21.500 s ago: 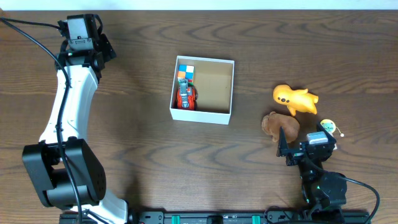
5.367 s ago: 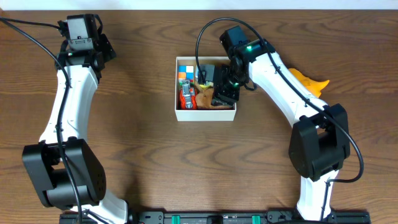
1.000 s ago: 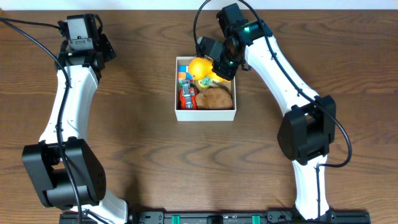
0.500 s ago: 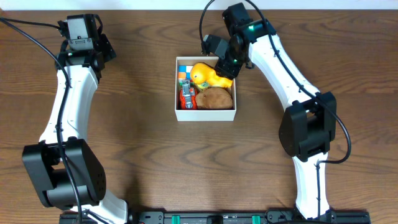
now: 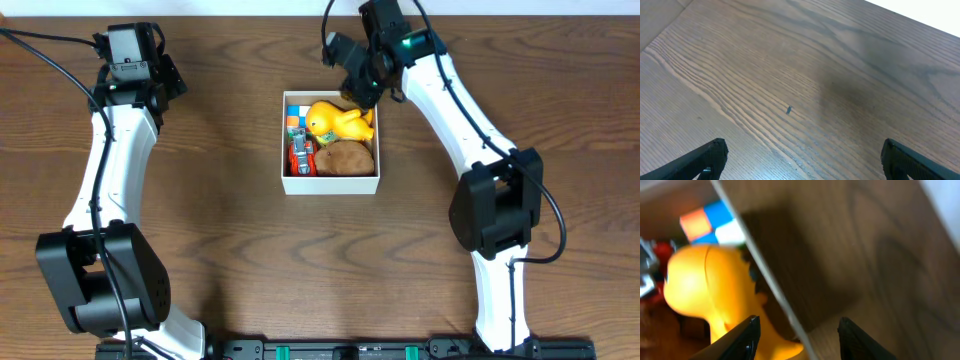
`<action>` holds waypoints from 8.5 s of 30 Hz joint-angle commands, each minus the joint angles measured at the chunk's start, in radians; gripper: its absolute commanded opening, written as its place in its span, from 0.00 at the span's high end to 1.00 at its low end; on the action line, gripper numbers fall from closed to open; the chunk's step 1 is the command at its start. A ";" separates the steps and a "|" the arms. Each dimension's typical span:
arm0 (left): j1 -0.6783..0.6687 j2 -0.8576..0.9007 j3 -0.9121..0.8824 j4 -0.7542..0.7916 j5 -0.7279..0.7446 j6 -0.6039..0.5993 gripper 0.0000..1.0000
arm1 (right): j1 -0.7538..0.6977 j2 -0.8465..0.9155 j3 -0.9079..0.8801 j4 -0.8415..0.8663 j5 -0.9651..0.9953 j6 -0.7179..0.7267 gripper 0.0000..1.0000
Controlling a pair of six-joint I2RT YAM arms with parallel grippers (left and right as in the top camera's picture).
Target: Pack container
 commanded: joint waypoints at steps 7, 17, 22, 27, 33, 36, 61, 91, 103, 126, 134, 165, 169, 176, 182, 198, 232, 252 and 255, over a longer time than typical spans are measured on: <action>0.003 -0.008 0.013 -0.002 -0.009 0.005 0.02 | -0.001 -0.193 0.046 0.006 -0.112 0.204 0.63; 0.003 -0.008 0.013 -0.002 -0.009 0.005 0.02 | 0.040 -0.125 0.043 0.026 -0.177 0.098 0.99; 0.003 -0.008 0.013 -0.002 -0.009 0.005 0.02 | 0.047 -0.048 0.043 0.097 -0.203 0.086 0.99; 0.003 -0.008 0.013 -0.002 -0.009 0.005 0.02 | 0.047 0.000 0.042 0.094 -0.271 0.086 0.99; 0.003 -0.008 0.013 -0.002 -0.009 0.005 0.02 | 0.056 0.039 0.041 -0.077 -0.279 0.086 0.99; 0.003 -0.008 0.013 -0.002 -0.009 0.005 0.02 | 0.064 0.054 0.041 -0.151 -0.282 0.062 0.99; 0.003 -0.008 0.013 -0.002 -0.009 0.005 0.02 | 0.112 0.065 0.041 -0.050 -0.281 -0.006 0.99; 0.003 -0.008 0.013 -0.002 -0.009 0.005 0.02 | 0.109 0.016 0.037 -0.045 -0.134 0.023 0.99; 0.003 -0.008 0.013 -0.002 -0.009 0.005 0.02 | 0.102 -0.006 0.034 -0.073 -0.119 0.023 0.99; 0.003 -0.008 0.013 -0.002 -0.009 0.005 0.02 | 0.069 0.174 0.029 -0.182 -0.105 0.023 0.99; 0.003 -0.008 0.013 -0.002 -0.009 0.005 0.02 | 0.068 0.204 0.024 -0.208 -0.064 0.023 0.99; 0.003 -0.008 0.013 -0.002 -0.009 0.005 0.02 | 0.066 -0.018 -0.039 -0.177 -0.046 0.044 0.46; 0.003 -0.008 0.013 -0.002 -0.009 0.005 0.02 | 0.066 -0.098 -0.039 -0.174 -0.046 0.050 0.36; 0.003 -0.008 0.013 -0.002 -0.009 0.005 0.02 | 0.043 -0.208 -0.039 -0.117 -0.044 0.060 0.05; 0.003 -0.008 0.013 -0.002 -0.009 0.005 0.02 | -0.030 -0.231 -0.039 -0.078 0.030 0.217 0.01; 0.003 -0.008 0.013 -0.002 -0.009 0.005 0.02 | -0.232 -0.233 -0.039 -0.106 0.067 0.256 0.01; 0.003 -0.008 0.013 -0.002 -0.009 0.005 0.02 | -0.172 -0.532 -0.045 0.256 -0.045 0.202 0.01; 0.003 -0.008 0.013 -0.002 -0.009 0.005 0.02 | -0.272 -1.429 -1.128 0.645 -0.047 0.245 0.01; 0.003 -0.008 0.013 -0.002 -0.009 0.005 0.02 | -0.311 -1.540 -1.312 0.756 -0.047 0.313 0.01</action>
